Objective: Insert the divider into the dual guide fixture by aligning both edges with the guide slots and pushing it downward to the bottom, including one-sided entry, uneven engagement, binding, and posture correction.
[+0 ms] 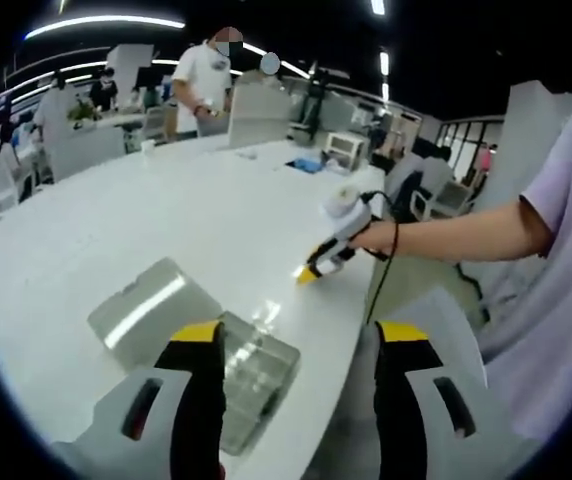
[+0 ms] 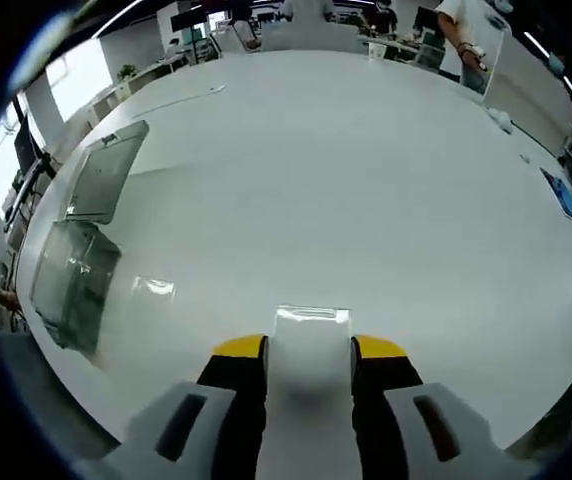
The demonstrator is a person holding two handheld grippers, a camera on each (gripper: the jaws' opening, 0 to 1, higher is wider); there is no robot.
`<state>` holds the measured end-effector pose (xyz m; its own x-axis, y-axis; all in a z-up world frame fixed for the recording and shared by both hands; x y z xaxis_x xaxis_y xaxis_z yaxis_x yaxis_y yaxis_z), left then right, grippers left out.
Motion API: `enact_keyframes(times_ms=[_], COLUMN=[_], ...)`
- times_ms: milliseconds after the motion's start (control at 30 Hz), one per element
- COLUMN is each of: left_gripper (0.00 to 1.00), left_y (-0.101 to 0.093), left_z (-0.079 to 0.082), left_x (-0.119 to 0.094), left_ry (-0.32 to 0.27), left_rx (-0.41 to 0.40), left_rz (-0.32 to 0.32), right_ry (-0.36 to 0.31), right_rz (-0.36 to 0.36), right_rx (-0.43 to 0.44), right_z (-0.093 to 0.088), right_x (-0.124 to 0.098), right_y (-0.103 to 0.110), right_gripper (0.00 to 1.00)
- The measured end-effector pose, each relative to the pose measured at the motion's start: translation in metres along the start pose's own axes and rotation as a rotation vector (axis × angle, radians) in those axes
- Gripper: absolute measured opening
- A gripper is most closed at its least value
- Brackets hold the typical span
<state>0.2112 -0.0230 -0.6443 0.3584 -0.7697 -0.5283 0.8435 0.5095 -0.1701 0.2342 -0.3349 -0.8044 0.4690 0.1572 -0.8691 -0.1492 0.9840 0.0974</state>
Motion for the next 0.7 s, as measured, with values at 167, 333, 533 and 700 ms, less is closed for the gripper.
enact_keyframes(times_ms=[167, 333, 533, 700], left_gripper=[0.58, 0.58, 0.58, 0.58], left_y=[-0.0002, -0.0005, -0.0005, -0.0001], left_z=[0.0005, 0.0010, 0.0008, 0.0012], left_x=[-0.0018, -0.0025, -0.0038, -0.0041], left_ry=[-0.003, -0.002, 0.000, 0.000], left_rx=[-0.003, -0.001, -0.002, -0.002], left_rz=[0.005, 0.009, 0.015, 0.018], right_ry=[-0.002, -0.001, 0.000, -0.007], right_rz=[0.000, 0.005, 0.007, 0.012], right_rx=[0.005, 0.020, 0.015, 0.011], right_z=[-0.0001, 0.0012, 0.0010, 0.0015], right_x=[-0.0004, -0.0004, -0.0011, -0.0017], right_y=[-0.0002, -0.0020, -0.0008, -0.0004], right_gripper=[0.28, 0.27, 0.26, 0.26])
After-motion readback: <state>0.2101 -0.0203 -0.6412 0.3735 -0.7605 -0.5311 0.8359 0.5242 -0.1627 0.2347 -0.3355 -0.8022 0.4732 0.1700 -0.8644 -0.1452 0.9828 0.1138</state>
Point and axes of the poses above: the point that each gripper's makers call its tool centre point, and the gripper's own axes: x roughly forward along the fingers, y roughly to its left, z roughly out of its top, the point moved 8 cm from there along -x, roughly backward along the fingers, and after that the axes turned 7 degrees about z, right-handed, at the moved point
